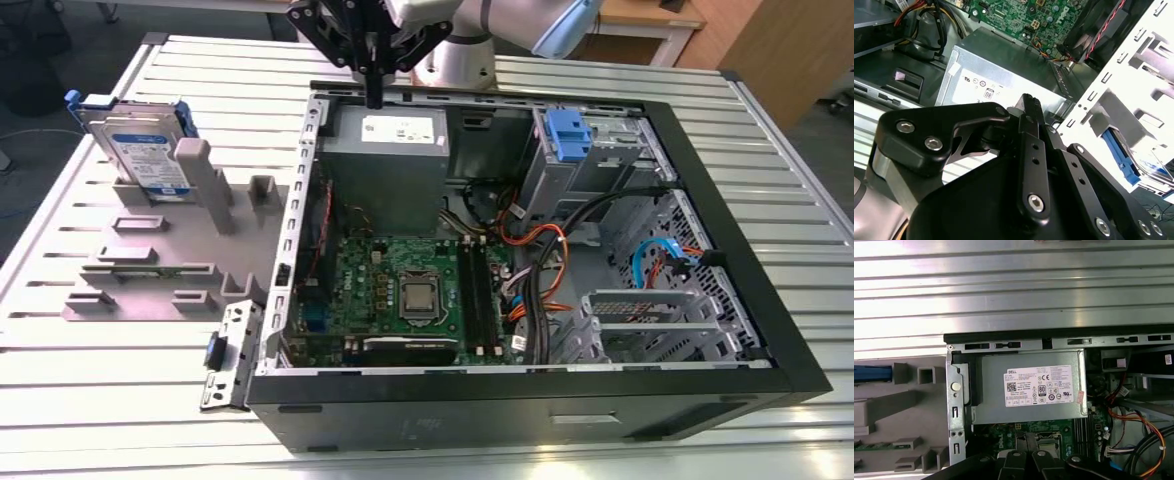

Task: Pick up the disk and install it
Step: 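Reach for the disk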

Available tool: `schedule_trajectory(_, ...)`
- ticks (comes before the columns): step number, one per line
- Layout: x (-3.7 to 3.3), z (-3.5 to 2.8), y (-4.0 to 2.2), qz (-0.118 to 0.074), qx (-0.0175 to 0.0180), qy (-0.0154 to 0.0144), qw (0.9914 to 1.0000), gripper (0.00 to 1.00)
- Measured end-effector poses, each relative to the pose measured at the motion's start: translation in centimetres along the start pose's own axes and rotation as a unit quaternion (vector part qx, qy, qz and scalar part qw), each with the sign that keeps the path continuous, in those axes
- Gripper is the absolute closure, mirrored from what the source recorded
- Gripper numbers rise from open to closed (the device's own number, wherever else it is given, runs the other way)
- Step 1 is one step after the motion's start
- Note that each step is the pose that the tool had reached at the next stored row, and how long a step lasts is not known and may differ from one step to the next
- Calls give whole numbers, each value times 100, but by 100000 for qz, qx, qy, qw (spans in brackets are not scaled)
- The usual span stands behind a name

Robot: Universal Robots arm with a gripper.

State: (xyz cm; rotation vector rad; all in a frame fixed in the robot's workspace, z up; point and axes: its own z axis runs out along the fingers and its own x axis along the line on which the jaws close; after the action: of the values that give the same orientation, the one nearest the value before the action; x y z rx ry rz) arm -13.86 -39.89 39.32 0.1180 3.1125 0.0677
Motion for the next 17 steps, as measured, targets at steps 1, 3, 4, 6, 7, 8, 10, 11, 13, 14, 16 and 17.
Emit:
schedule_trajectory(1,2,0,0,0,4,2,100000,89)
schedule_trajectory(3,5,0,0,1,2,1,100000,89)
schedule_trajectory(4,57,-2,-4,-2,3,1,100000,89)
schedule_trajectory(6,99,-3,-8,-2,4,1,100000,89)
schedule_trajectory(7,99,-3,-8,-4,2,2,100000,89)
schedule_trajectory(8,100,-3,-7,-1,0,1,100000,89)
schedule_trajectory(10,102,-3,-8,3,2,-2,100000,89)
schedule_trajectory(11,104,-3,-8,2,3,2,100000,89)
schedule_trajectory(13,117,-3,-10,0,1,1,100000,89)
schedule_trajectory(14,124,-4,-10,0,4,1,100000,89)
schedule_trajectory(16,137,-3,-10,1,-1,-2,100000,89)
schedule_trajectory(17,140,-3,-10,0,0,-1,100000,89)
